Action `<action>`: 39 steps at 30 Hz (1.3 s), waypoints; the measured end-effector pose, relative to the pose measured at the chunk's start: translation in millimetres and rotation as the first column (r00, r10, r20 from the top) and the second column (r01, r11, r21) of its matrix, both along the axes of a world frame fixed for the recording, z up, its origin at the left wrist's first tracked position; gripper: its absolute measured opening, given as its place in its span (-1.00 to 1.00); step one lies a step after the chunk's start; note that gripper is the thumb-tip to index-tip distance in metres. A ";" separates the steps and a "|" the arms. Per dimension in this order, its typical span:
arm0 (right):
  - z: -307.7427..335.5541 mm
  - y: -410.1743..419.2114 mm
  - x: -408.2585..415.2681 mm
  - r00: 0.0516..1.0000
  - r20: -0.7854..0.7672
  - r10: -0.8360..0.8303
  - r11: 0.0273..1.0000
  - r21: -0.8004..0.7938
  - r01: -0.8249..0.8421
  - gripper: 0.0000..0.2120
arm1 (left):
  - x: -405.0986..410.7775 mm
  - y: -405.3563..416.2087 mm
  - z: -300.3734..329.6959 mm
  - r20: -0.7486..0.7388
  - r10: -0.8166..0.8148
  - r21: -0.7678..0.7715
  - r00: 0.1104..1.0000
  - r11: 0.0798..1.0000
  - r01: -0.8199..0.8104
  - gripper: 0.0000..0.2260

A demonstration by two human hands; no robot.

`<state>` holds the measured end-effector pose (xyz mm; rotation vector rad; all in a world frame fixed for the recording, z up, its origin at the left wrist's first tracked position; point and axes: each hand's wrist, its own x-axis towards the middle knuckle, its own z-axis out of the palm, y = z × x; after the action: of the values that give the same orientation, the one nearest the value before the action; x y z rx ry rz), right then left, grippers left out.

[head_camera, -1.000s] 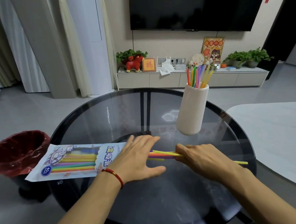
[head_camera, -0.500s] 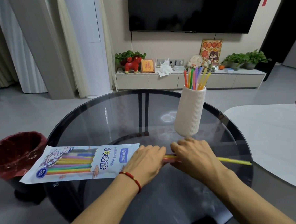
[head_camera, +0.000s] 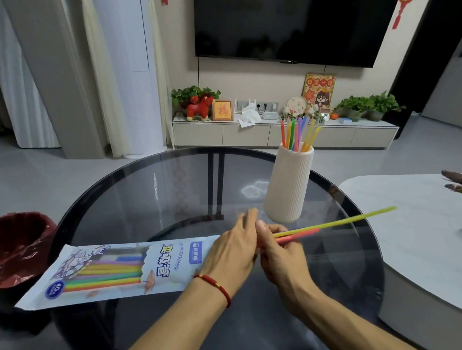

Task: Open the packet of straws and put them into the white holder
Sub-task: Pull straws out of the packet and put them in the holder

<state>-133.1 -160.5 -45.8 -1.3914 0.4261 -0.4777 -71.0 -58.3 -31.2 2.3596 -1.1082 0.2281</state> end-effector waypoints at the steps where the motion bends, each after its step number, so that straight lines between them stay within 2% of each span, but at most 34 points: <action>1: -3.7 1.8 4.3 0.998 0.038 -0.054 0.998 0.021 0.053 -0.66 | -0.9 -1.6 -2.2 -0.008 -0.032 -0.023 0.999 0.999 0.032 -0.42; 4: -1.3 -9.8 15.6 0.984 0.017 -0.178 0.983 0.057 0.176 -0.58 | 3.2 5.8 -5.2 0.001 -0.050 -0.005 0.999 0.999 0.050 -0.37; 7: 17.7 -35.6 13.9 0.978 0.073 -0.197 0.980 -0.002 0.198 -0.57 | 12.2 22.3 -8.4 0.112 0.122 0.165 0.986 0.976 -0.140 -0.54; 10: 27.2 -42.8 8.4 0.981 0.147 -0.126 0.992 0.008 0.126 -0.60 | 16.6 28.1 -9.7 0.018 0.210 0.147 0.978 0.966 -0.210 -0.79; 13: 22.4 -26.1 10.0 0.984 0.141 -0.113 0.993 -0.017 0.116 -0.64 | 15.4 21.7 -12.9 -0.018 0.201 0.142 0.979 0.970 -0.196 -0.84; 15: 19.3 -14.4 12.5 0.985 0.125 -0.115 0.993 -0.012 0.117 -0.71 | 10.7 16.3 -15.1 -0.036 0.191 0.100 0.981 0.977 -0.187 -0.83; 17: 20.3 -10.7 12.6 0.990 0.096 -0.100 0.994 -0.041 0.105 -0.68 | 7.3 14.0 -16.8 -0.052 0.182 0.068 0.982 0.982 -0.178 -0.78; 20: 39.8 -25.5 10.1 0.988 0.119 -0.102 0.976 -0.182 0.122 -0.63 | 10.8 21.9 -14.1 -0.117 0.108 0.008 0.987 0.994 -0.108 -0.65; 22: 64.5 -46.8 9.2 0.977 0.164 -0.134 0.925 -0.333 0.183 -0.65 | 15.8 31.7 -15.5 -0.071 0.042 0.073 0.997 0.997 -0.037 -0.40; 24: 91.7 -69.4 10.9 0.972 0.188 -0.142 0.819 -0.529 0.222 -0.69 | 20.3 40.0 -18.4 -0.040 0.025 0.102 0.999 0.995 -0.021 -0.25; 27: 115.6 -91.1 19.5 0.982 0.128 -0.138 0.605 -0.774 0.186 -0.71 | 24.1 45.3 -19.6 -0.073 0.041 0.093 0.996 0.995 -0.034 -0.21; 28: 115.2 -93.4 23.7 0.989 0.080 -0.124 0.569 -0.811 0.137 -0.71 | 23.3 45.0 -18.7 -0.072 0.043 0.107 0.996 0.994 -0.035 -0.23; 31: 94.8 -91.0 34.2 0.995 -0.065 -0.081 0.561 -0.828 -0.009 -0.70 | 18.8 43.4 -17.6 -0.065 0.051 0.134 0.997 0.990 -0.042 -0.31; 35: 66.5 -89.0 40.6 0.992 -0.080 -0.093 0.557 -0.830 -0.014 -0.74 | 14.5 39.2 -14.6 -0.064 0.066 0.147 0.996 0.988 -0.056 -0.36; 37: 52.0 -86.4 43.0 0.989 -0.113 -0.096 0.525 -0.850 -0.046 -0.71 | 13.3 37.6 -13.9 -0.062 0.068 0.159 0.996 0.986 -0.057 -0.38; 39: 39.2 -84.6 42.6 0.984 -0.145 -0.105 0.536 -0.842 -0.067 -0.66 | 13.1 36.5 -14.1 -0.065 0.064 0.163 0.996 0.985 -0.053 -0.40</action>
<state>-90.6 -245.1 -6.5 -2.4171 0.3580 -0.6172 -57.9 -21.8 -45.3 2.5246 -1.0602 0.0778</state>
